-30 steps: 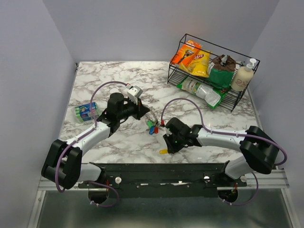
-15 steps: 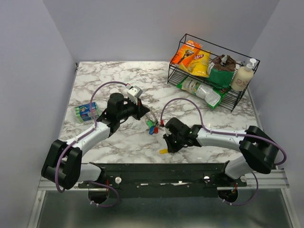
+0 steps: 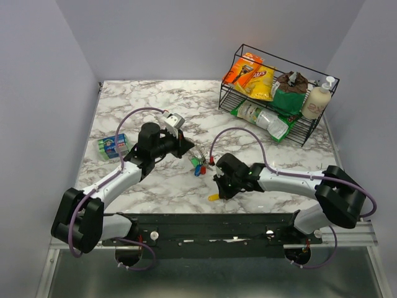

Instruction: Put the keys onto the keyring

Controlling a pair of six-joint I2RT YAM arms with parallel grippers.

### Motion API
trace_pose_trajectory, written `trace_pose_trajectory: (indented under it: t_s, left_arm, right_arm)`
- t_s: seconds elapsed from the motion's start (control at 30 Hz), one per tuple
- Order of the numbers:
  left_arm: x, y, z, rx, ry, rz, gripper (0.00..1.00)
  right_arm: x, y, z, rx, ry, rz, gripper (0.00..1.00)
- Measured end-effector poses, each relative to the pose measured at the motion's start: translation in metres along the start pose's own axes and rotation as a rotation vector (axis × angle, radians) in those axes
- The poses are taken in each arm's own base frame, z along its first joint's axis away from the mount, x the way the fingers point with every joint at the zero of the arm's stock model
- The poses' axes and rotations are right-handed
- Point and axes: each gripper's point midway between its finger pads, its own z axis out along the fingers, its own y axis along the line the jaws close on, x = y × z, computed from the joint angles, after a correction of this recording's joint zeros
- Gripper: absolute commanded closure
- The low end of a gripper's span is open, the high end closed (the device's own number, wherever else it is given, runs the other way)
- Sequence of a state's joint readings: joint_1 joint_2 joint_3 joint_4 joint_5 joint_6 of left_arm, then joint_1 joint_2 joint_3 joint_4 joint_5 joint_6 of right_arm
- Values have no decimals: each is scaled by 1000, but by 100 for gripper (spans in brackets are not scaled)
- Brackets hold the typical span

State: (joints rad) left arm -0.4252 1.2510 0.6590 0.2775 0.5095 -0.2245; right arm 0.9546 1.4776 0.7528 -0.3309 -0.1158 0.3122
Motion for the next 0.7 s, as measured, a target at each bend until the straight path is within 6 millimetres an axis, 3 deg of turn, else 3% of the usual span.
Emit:
trace_pose_trajectory:
  t_s: [0.47, 0.7]
  left_arm:
    - [-7, -11, -18, 2, -14, 8, 100]
    - [-11, -18, -27, 5, -26, 10, 100]
  right_arm:
    - [-16, 3, -18, -22, -78, -117, 100]
    - [-56, 18, -48, -63, -208, -224, 100]
